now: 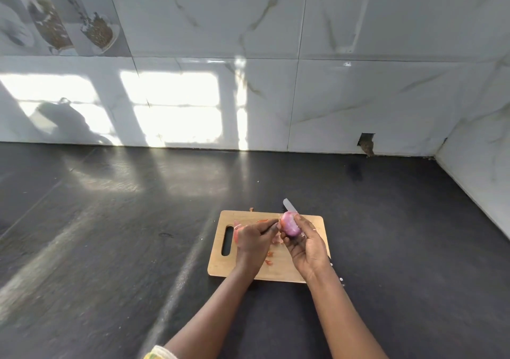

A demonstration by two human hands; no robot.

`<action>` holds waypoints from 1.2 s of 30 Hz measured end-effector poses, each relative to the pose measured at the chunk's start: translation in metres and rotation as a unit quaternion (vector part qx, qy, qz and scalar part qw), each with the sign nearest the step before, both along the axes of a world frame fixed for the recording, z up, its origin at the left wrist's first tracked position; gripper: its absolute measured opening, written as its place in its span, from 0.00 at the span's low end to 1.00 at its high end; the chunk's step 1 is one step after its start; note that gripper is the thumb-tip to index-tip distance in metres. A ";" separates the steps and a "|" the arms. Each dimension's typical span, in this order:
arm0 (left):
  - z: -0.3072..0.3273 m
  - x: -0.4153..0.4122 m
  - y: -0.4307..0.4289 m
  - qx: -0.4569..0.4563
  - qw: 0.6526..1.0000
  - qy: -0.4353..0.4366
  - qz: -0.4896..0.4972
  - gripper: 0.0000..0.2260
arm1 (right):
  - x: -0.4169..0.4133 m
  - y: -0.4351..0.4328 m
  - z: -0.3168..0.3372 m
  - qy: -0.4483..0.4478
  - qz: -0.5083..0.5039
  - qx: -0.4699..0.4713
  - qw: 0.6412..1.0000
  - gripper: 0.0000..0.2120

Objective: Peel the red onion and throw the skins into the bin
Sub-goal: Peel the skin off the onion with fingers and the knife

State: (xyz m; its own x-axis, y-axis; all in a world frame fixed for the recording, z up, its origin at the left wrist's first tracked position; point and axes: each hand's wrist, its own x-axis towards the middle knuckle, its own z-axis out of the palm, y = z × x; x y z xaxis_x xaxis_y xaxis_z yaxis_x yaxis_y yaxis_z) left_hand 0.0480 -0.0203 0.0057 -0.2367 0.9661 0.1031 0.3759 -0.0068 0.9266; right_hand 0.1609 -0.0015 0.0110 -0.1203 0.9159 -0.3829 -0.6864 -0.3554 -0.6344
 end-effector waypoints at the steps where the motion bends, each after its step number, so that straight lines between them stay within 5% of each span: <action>1: 0.001 0.002 -0.001 0.002 1.000 -0.019 -0.005 0.07 | -0.001 0.000 0.000 0.001 0.000 0.008 1.000 0.09; 11: 0.006 0.008 -0.001 -0.029 0.982 -0.185 0.019 0.08 | -0.003 0.000 -0.005 0.005 0.000 0.030 1.000 0.09; 22: 0.002 0.008 0.003 -0.014 0.987 -0.153 0.052 0.07 | -0.001 0.004 -0.010 0.008 0.001 0.037 0.999 0.16; 36: 0.001 0.015 0.005 -0.034 0.956 -0.289 0.029 0.09 | -0.001 0.007 -0.011 0.022 -0.003 0.042 0.999 0.18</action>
